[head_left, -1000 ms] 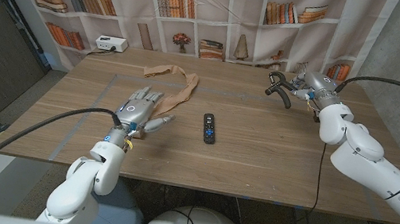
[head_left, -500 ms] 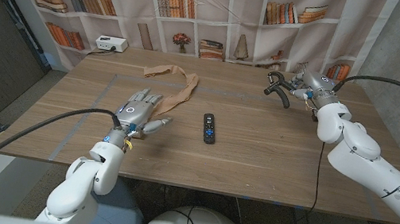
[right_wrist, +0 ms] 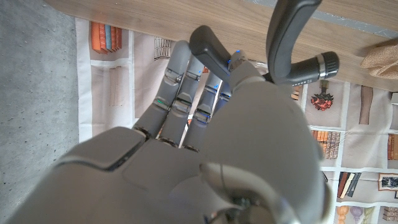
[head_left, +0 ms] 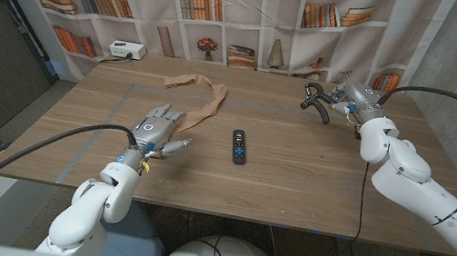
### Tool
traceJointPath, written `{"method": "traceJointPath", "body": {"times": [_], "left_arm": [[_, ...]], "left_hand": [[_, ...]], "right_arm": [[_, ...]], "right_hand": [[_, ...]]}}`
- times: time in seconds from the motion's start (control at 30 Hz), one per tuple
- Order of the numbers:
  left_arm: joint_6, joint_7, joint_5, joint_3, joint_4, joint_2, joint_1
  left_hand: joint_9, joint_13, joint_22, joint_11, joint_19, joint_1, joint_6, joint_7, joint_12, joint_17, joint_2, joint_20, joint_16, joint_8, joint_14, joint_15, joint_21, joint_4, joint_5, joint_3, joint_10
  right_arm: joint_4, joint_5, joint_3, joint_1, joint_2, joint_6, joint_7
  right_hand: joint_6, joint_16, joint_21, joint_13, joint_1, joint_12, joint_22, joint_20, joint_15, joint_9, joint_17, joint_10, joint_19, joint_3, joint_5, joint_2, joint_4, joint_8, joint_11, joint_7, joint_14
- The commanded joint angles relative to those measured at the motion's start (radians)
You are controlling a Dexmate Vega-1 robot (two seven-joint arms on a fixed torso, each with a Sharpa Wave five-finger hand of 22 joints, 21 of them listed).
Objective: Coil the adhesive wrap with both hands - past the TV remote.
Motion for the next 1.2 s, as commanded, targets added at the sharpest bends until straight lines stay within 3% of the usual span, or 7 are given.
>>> {"method": "traceJointPath", "body": {"times": [0.03,0.4,0.73,1.2], "left_arm": [[-0.006,-0.035,0.017,-0.013,-0.014,0.015,0.010],[-0.005,-0.063,0.045,-0.037,-0.043,0.025,0.034],[-0.021,-0.090,0.054,-0.065,-0.062,0.036,0.055],[-0.035,-0.117,0.073,-0.087,-0.074,0.037,0.065]], "left_hand": [[0.007,0.011,-0.001,-0.007,0.050,0.105,0.003,-0.004,0.014,0.001,-0.028,-0.039,0.021,0.005,0.071,-0.038,0.005,0.002,0.002,0.018,0.039],[0.015,0.019,0.000,-0.036,0.052,0.208,0.072,-0.012,0.031,0.001,-0.032,-0.027,0.014,0.030,0.102,-0.042,-0.005,0.008,-0.001,0.028,0.091],[0.017,0.022,0.000,-0.031,0.064,0.233,0.075,-0.008,0.030,0.001,-0.035,-0.030,0.011,0.030,0.099,-0.040,-0.001,0.009,-0.002,0.028,0.094],[0.019,0.027,0.001,-0.023,0.049,0.235,0.067,-0.011,0.025,0.001,-0.043,-0.014,0.006,0.022,0.086,-0.032,-0.007,0.021,-0.005,0.013,0.085]], "right_arm": [[-0.017,-0.006,0.000,-0.008,0.003,-0.012,-0.001],[-0.041,-0.003,0.015,-0.027,-0.010,-0.027,-0.007],[-0.057,-0.006,0.015,-0.034,-0.015,-0.036,-0.006],[-0.057,-0.009,0.008,-0.027,-0.015,-0.043,-0.001]], "right_hand": [[0.008,0.000,0.006,0.003,0.050,0.003,-0.003,-0.124,-0.154,0.005,0.006,0.017,-0.008,0.068,0.006,0.058,-0.019,-0.002,-0.006,-0.008,0.059],[0.007,-0.003,0.015,0.003,0.049,0.001,-0.010,-0.124,-0.154,0.005,0.009,0.020,-0.010,0.070,0.006,0.057,-0.019,-0.003,-0.004,-0.007,0.060],[0.007,-0.005,0.023,0.004,0.048,-0.002,-0.017,-0.125,-0.154,0.006,0.012,0.020,-0.014,0.072,0.006,0.055,-0.020,-0.004,-0.006,-0.007,0.061],[0.009,-0.008,0.032,0.005,0.046,-0.004,-0.023,-0.124,-0.154,0.006,0.016,0.022,-0.018,0.075,0.006,0.054,-0.020,-0.004,-0.004,-0.007,0.063]]}}
